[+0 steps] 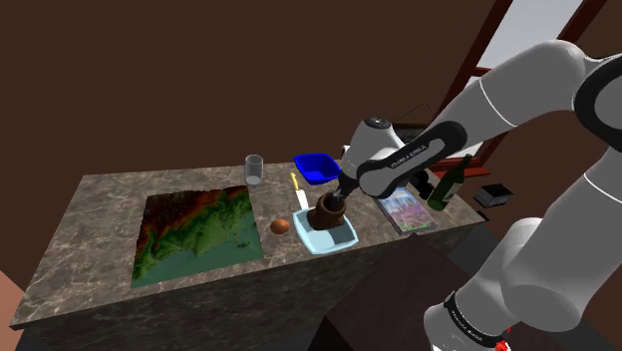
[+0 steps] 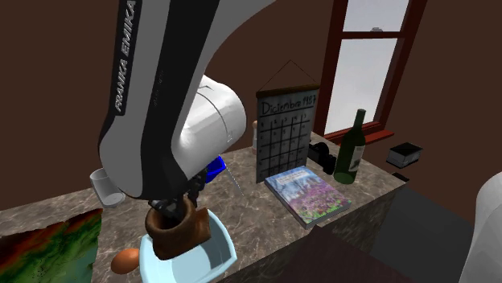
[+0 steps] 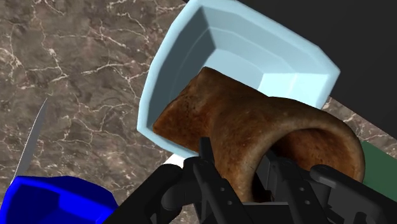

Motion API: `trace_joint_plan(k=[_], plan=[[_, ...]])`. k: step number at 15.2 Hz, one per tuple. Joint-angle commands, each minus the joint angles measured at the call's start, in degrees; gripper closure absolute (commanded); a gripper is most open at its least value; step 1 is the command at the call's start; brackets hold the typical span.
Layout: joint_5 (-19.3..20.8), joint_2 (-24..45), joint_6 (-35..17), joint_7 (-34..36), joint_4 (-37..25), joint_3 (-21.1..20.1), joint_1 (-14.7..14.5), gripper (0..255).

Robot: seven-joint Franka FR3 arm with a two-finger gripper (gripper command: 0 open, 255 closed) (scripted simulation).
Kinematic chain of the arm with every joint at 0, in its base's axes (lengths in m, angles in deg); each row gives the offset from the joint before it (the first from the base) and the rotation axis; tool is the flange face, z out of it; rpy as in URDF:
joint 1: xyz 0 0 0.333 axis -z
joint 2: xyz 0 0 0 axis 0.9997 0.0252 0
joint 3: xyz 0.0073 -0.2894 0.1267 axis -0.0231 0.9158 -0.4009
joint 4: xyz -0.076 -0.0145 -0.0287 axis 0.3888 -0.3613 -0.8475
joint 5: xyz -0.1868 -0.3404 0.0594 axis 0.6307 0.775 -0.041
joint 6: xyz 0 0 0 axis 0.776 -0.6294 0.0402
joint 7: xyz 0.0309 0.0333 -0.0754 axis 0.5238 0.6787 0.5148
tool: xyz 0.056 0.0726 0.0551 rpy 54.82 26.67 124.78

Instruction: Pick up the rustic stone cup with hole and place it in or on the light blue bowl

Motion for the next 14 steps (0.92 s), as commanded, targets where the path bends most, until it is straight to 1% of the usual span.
trace_joint_plan(k=[1,5,12,13,14], plan=[[-0.05,1.49,-1.78,-0.02,0.17,0.06,0.07,255],[-0.19,4.44,-4.78,0.08,0.22,0.02,0.13,255],[-0.20,4.45,-4.77,0.07,0.21,0.02,0.14,255],[-0.21,4.46,-4.79,0.06,0.21,0.02,0.15,0],[-0.22,4.48,-4.78,0.03,0.19,0.02,0.16,0]])
